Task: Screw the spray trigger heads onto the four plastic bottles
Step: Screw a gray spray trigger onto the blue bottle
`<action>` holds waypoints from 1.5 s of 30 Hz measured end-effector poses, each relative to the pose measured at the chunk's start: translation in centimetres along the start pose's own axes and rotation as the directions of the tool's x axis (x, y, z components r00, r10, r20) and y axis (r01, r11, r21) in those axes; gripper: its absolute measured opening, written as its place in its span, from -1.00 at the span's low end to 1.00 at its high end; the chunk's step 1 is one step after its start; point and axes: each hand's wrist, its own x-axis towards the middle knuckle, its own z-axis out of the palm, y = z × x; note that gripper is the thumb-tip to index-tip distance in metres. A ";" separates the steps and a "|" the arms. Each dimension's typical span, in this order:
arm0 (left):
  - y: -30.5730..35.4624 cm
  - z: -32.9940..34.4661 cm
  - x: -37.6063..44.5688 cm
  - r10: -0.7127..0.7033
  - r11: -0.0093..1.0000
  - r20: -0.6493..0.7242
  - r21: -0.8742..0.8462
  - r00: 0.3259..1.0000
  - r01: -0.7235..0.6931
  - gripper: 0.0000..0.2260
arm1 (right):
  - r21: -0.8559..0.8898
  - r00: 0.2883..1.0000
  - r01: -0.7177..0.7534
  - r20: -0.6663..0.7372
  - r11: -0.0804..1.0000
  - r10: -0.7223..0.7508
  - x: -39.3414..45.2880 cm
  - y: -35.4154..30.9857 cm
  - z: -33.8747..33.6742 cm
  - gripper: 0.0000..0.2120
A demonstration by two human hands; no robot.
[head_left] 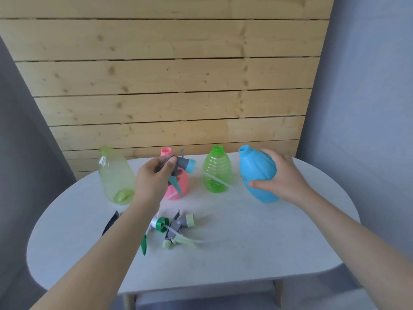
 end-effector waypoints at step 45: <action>-0.3 1.2 -2.3 -0.143 0.959 0.312 -0.193 0.939 0.210 -0.92 | -0.263 0.952 0.298 0.158 0.918 -0.263 -3.8 -3.2 2.3 -0.18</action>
